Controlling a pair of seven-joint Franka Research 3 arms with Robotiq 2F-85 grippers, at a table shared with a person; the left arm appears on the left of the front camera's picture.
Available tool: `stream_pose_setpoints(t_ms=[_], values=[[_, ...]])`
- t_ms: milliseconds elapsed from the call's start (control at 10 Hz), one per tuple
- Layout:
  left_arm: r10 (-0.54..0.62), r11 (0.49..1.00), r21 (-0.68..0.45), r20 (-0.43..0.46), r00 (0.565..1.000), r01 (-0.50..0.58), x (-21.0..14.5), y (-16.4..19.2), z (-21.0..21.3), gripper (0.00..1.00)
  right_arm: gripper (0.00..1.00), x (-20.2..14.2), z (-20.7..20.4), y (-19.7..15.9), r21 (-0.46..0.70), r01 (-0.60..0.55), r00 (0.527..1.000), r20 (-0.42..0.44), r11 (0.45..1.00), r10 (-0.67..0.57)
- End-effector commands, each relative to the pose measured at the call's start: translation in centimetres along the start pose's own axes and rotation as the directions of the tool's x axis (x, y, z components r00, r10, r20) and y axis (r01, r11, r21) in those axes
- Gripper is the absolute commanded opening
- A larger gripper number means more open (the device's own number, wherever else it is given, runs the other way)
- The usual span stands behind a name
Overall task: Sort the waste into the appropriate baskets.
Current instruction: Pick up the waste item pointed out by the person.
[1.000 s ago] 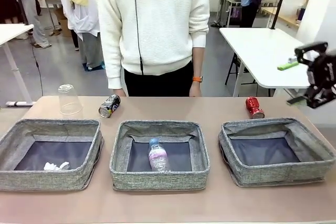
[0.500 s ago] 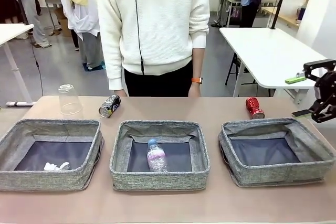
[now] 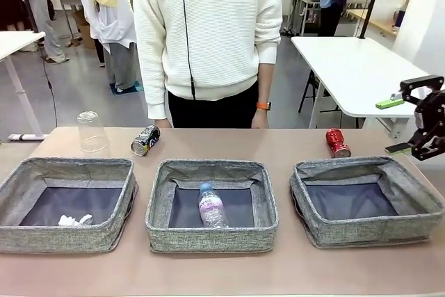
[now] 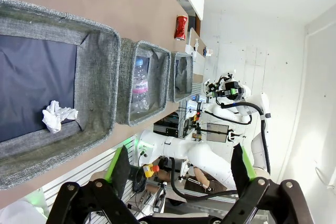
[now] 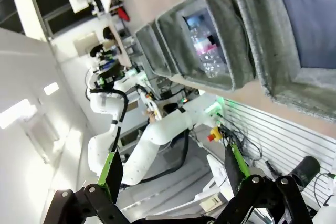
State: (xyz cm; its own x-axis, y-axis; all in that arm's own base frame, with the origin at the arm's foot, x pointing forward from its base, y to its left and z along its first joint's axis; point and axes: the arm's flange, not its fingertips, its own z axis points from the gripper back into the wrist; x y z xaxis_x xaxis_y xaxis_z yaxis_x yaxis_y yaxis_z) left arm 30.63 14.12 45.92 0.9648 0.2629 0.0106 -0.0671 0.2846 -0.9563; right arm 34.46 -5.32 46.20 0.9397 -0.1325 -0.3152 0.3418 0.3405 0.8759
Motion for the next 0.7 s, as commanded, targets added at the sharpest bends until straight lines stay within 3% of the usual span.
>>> stream_pose_setpoints(t_ms=[0, 600], values=[[-0.018, 1.000, -0.019, 0.001, 1.000, 0.018, 0.05, -0.09, 0.05, 1.00, 1.00, 0.13, 0.35, 0.46, -0.005, 0.014, 1.000, -0.011, 1.000, -0.014], [-0.018, 1.000, -0.019, 0.001, 1.000, 0.018, 0.05, -0.09, 0.05, 1.00, 1.00, 0.13, 0.35, 0.46, -0.005, 0.014, 1.000, -0.011, 1.000, -0.014]])
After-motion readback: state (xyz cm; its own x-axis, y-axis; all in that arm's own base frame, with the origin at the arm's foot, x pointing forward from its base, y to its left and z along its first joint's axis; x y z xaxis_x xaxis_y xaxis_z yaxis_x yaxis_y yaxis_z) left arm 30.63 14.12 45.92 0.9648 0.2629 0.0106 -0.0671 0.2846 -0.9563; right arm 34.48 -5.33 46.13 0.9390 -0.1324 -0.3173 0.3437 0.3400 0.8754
